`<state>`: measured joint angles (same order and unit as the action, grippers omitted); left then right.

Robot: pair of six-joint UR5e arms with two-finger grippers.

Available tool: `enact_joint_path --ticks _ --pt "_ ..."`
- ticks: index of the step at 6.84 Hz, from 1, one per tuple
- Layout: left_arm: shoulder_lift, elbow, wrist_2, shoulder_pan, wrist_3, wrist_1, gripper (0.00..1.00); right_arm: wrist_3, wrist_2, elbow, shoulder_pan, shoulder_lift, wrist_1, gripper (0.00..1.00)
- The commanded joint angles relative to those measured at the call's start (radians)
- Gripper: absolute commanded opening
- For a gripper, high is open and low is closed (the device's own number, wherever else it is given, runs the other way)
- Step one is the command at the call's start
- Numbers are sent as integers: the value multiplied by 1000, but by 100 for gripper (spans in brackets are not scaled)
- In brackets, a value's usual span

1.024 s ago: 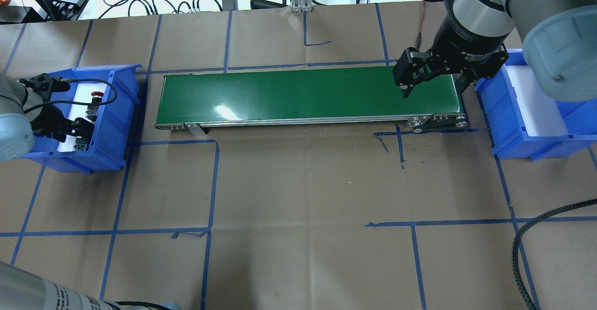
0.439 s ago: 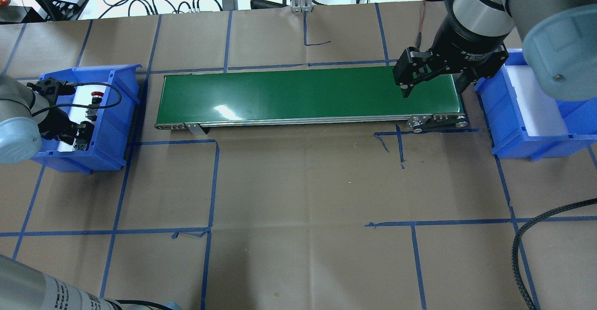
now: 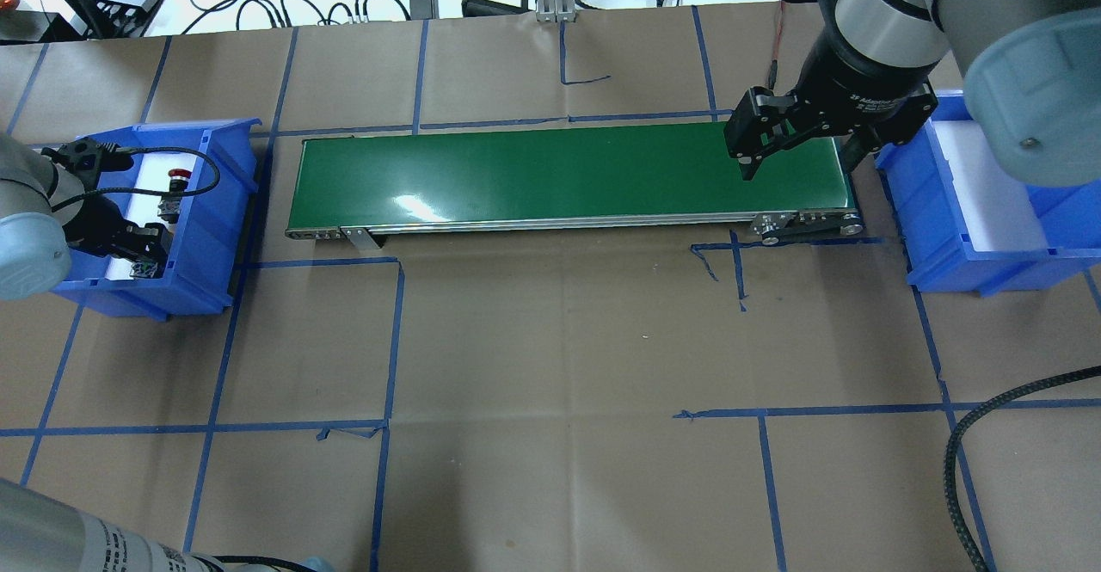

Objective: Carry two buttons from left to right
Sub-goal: 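Close the left gripper on the yellow button and lift it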

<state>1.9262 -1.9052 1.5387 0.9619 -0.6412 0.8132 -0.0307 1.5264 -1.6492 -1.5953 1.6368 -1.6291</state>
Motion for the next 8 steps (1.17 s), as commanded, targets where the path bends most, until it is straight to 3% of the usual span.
enact_joint_path --ticks 1,3,5,8 --pt "-39 41 -2 3 2 67 4 0 -2 0 0 0 0 100" --pt "-108 174 0 3 3 308 4 0 -2 0 0 0 0 100" --pt "-98 323 3 23 40 493 4 0 -2 0 0 0 0 100" --pt "-98 341 6 180 249 488 4 -2 -2 0 0 0 0 100"
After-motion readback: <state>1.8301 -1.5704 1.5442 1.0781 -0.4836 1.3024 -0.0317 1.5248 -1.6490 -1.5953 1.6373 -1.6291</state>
